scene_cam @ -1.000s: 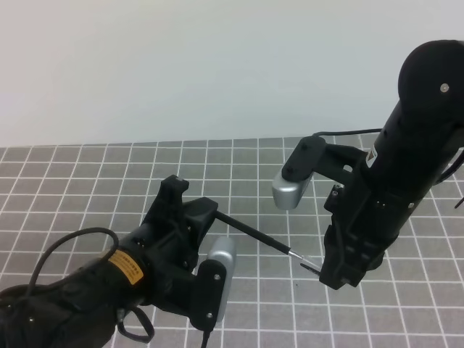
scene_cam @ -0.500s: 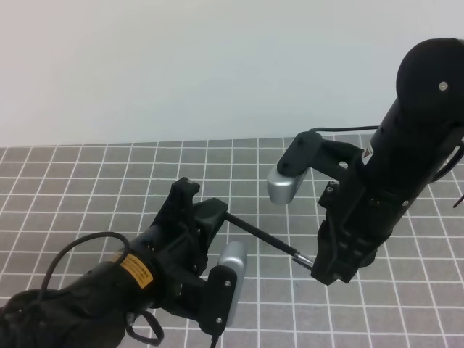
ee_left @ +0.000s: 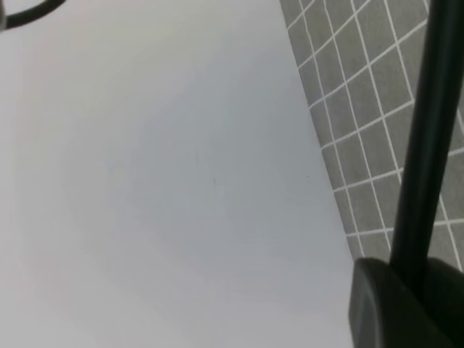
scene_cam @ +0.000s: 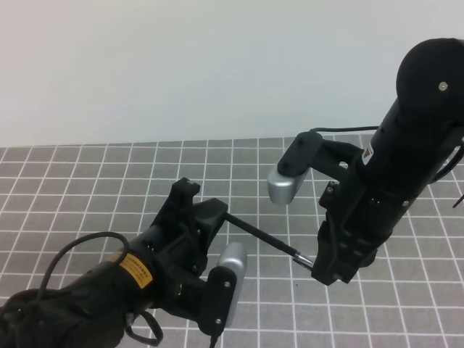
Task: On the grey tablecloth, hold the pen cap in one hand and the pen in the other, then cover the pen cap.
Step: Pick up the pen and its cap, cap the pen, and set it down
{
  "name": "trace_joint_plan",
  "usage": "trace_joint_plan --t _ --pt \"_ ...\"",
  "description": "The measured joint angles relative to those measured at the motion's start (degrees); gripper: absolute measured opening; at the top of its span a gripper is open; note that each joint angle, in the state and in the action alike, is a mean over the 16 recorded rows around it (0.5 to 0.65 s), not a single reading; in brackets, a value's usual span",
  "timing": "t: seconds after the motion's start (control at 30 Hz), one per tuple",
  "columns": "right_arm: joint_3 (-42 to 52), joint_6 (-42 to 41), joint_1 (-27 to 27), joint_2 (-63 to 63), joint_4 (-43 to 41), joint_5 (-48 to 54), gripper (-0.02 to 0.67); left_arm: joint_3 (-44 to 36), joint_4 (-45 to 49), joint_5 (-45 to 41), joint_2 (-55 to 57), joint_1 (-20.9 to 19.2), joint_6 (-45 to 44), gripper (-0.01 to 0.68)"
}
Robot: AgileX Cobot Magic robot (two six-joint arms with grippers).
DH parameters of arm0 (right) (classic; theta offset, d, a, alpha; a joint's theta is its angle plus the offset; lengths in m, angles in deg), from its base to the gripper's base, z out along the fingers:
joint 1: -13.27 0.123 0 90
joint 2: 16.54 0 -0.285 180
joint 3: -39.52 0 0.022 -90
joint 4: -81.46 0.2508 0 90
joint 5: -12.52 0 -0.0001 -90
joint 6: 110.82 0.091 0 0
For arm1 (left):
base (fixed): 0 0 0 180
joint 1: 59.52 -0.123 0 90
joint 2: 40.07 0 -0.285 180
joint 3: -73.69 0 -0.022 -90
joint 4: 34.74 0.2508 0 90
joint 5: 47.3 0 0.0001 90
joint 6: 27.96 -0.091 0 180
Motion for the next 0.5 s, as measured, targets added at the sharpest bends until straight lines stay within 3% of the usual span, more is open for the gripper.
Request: trace_joint_plan --t 0.5 --pt "0.00 0.04 0.00 -0.23 -0.85 0.15 0.091 -0.02 -0.44 -0.30 0.00 0.48 -5.73 0.001"
